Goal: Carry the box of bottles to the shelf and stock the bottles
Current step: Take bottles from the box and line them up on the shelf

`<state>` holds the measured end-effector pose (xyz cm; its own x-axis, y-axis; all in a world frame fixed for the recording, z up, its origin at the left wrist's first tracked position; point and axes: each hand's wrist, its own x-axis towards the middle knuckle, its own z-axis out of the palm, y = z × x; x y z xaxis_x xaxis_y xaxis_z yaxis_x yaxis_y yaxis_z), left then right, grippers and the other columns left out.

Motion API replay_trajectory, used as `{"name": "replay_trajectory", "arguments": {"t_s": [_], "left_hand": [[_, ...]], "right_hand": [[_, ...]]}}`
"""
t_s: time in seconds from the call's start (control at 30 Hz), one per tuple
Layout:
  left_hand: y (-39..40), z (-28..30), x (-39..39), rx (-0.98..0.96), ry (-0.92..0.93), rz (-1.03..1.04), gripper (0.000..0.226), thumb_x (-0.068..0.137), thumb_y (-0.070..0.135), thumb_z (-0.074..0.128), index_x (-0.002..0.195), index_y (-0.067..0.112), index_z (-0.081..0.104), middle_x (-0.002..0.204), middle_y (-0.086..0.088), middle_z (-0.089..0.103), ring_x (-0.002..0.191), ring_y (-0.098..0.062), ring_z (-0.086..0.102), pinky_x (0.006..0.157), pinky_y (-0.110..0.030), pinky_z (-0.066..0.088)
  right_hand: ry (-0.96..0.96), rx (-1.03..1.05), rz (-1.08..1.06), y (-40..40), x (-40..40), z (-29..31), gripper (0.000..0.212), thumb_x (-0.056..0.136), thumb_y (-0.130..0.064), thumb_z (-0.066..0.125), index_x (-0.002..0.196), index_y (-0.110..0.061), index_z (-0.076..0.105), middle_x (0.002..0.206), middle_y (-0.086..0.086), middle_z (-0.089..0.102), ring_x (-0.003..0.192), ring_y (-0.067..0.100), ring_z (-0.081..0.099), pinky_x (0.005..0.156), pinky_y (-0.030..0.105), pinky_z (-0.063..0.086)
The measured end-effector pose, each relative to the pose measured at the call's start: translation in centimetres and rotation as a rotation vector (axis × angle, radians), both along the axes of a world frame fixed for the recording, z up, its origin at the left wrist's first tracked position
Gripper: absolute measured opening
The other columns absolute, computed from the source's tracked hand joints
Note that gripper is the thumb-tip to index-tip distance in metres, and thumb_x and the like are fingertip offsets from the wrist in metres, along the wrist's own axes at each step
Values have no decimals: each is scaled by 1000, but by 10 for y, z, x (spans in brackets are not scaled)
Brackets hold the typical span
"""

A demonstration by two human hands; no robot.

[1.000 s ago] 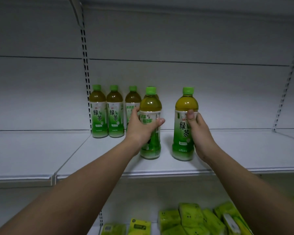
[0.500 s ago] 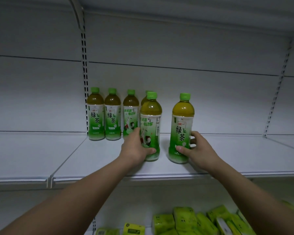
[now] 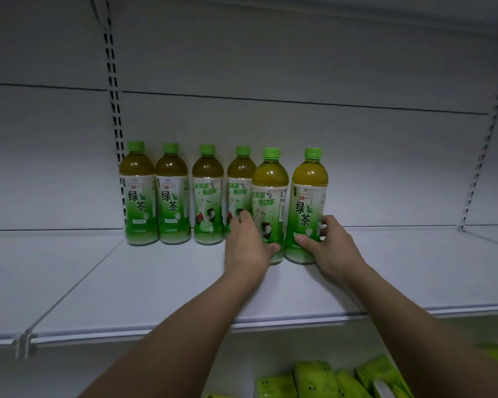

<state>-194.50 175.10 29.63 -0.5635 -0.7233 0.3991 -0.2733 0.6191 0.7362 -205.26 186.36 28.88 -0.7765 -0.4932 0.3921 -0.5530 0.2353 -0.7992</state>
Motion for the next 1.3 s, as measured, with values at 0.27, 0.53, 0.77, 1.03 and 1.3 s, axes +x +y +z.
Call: {"name": "replay_trajectory", "arguments": {"t_s": [0.27, 0.53, 0.77, 1.03, 1.3], "left_hand": [[-10, -2, -36, -38, -41, 95, 53, 74, 23, 81, 114, 10, 51, 118, -9, 63, 112, -30, 60, 90, -40, 50], [-13, 2, -68, -90, -118, 168, 45, 81, 20, 76, 117, 6, 53, 115, -12, 65, 110, -32, 61, 85, -38, 51], [-21, -2, -83, -127, -144, 176, 38, 82, 22, 74, 113, 7, 57, 109, -11, 67, 103, -30, 64, 79, -36, 51], [-23, 1, -86, -200, -254, 110, 31, 88, 22, 67, 112, 4, 61, 106, -13, 67, 99, -31, 65, 82, -39, 55], [-17, 27, -47, -207, -402, 11, 20, 92, 26, 57, 100, 8, 62, 96, -10, 66, 88, -27, 65, 82, -41, 57]], "right_hand": [[12, 19, -33, -25, -38, -1, 48, 86, -27, 72, 126, -12, 49, 119, 4, 64, 92, 16, 55, 77, 26, 43], [24, 73, -75, -45, -68, 1, 50, 84, -28, 74, 122, -10, 48, 121, 10, 64, 95, 23, 57, 85, 35, 50], [45, 86, -114, -54, -78, -3, 50, 83, -30, 74, 120, -10, 47, 119, 11, 64, 103, 30, 61, 86, 39, 51], [-10, 117, -88, -50, -69, 2, 50, 90, -28, 67, 128, -8, 42, 127, 12, 60, 113, 32, 58, 83, 32, 43], [-146, 453, -147, -29, -35, 31, 56, 91, -33, 61, 132, 0, 42, 118, 17, 59, 101, 31, 58, 75, 35, 45]]}}
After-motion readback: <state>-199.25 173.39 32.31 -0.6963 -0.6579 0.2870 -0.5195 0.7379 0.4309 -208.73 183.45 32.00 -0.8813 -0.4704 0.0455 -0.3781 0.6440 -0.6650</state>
